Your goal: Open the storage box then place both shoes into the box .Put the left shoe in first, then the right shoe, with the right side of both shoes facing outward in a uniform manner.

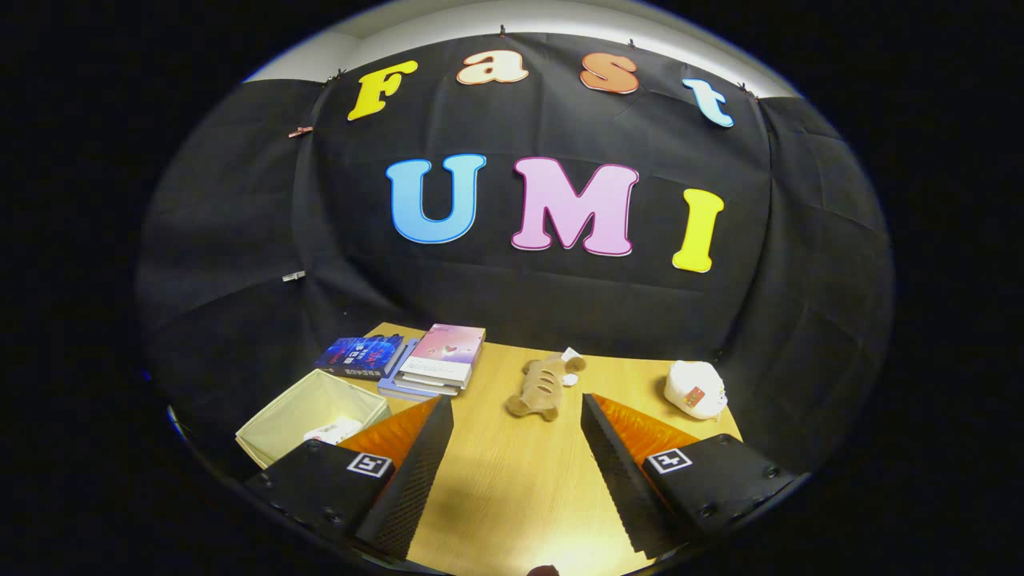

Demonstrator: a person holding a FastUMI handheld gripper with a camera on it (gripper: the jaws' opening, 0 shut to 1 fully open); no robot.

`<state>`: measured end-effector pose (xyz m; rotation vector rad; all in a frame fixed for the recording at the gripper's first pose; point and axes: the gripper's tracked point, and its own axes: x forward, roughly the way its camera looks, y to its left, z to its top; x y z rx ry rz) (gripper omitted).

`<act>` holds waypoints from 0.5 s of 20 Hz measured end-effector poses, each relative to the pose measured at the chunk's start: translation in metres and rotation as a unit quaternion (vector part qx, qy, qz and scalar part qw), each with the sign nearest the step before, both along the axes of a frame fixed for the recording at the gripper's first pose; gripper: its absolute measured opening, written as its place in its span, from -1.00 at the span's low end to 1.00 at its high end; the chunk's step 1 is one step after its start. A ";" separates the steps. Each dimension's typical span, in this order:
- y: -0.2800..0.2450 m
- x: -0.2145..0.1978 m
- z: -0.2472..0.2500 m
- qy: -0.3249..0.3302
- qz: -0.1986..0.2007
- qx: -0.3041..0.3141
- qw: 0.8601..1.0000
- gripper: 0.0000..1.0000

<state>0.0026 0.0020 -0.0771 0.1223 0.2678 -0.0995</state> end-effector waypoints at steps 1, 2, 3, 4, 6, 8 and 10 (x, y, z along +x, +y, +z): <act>-0.008 -0.001 0.004 -0.011 -0.010 -0.008 1.000 0.99; -0.012 -0.002 0.009 -0.021 -0.016 -0.013 1.000 0.99; -0.014 -0.003 0.014 -0.034 -0.020 -0.015 0.999 0.99; -0.013 -0.004 0.018 -0.045 -0.020 -0.014 0.999 0.99; -0.016 -0.009 0.021 -0.058 -0.018 -0.019 0.998 0.99; -0.013 -0.012 0.014 -0.049 -0.012 -0.014 0.999 0.99; -0.011 -0.011 0.011 -0.043 -0.010 0.000 0.999 0.98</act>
